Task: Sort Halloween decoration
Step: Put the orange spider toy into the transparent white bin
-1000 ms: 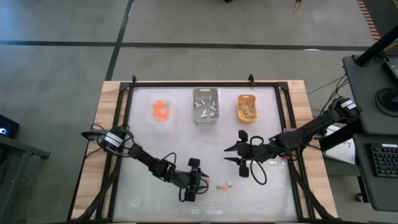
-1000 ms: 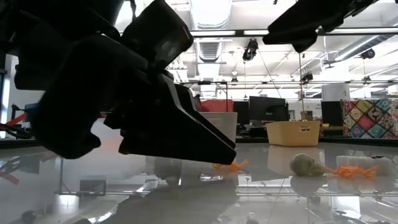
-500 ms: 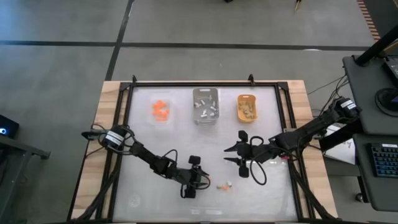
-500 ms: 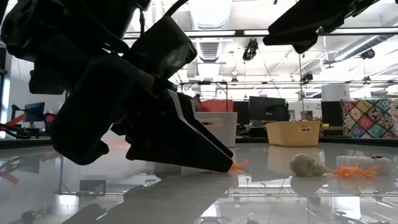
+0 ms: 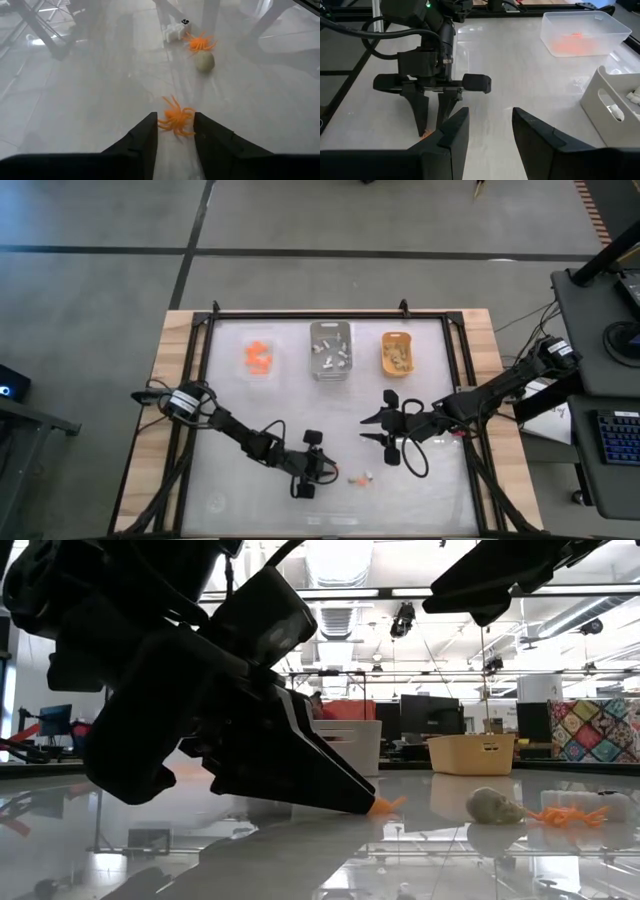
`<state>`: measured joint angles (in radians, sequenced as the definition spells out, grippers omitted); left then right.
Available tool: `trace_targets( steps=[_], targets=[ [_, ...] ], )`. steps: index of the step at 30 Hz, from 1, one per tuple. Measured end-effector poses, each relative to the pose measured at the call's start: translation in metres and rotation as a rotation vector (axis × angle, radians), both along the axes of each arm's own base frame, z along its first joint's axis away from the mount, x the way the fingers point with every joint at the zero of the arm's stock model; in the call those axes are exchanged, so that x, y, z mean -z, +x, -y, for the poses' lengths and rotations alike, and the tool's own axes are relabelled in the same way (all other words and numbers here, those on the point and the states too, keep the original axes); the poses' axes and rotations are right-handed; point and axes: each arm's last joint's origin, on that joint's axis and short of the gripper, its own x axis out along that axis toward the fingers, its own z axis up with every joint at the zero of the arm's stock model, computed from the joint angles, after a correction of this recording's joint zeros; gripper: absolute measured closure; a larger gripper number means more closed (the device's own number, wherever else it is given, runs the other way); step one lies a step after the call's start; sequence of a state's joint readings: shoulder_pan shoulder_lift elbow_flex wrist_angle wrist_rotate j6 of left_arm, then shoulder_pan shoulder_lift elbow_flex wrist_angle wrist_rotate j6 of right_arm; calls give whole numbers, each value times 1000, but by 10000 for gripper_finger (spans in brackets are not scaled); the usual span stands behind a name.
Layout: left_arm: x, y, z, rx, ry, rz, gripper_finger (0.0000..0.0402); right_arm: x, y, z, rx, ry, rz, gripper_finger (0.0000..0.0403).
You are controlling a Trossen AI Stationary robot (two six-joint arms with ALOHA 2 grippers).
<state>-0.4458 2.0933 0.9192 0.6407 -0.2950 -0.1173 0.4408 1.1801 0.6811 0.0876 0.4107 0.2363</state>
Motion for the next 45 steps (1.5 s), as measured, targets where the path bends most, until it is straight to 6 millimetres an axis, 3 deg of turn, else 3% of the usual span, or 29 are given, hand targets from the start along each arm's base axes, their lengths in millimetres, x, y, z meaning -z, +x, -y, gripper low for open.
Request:
trace_targets(
  steps=[15, 27, 35, 38, 42, 45],
  targets=[
    [0, 0, -1, -10, 7, 8, 394, 0, 0, 0, 0, -1, 0, 262],
    [-5, 1, -1, -40, 22, 40, 401, 0, 0, 0, 0, 0, 0, 262],
    [-28, -5, -3, -82, 87, 34, 401, 0, 0, 0, 0, -1, -1, 262],
    [-45, -13, -8, -118, 126, -7, 401, 1, 0, 0, 7, 13, -4, 262],
    [-74, -34, -23, -217, 208, -114, 402, 1, 0, 0, 17, 31, -7, 262],
    [-97, -54, -47, -353, 273, -209, 402, 1, 0, 0, 18, 34, -6, 262]
  ],
)
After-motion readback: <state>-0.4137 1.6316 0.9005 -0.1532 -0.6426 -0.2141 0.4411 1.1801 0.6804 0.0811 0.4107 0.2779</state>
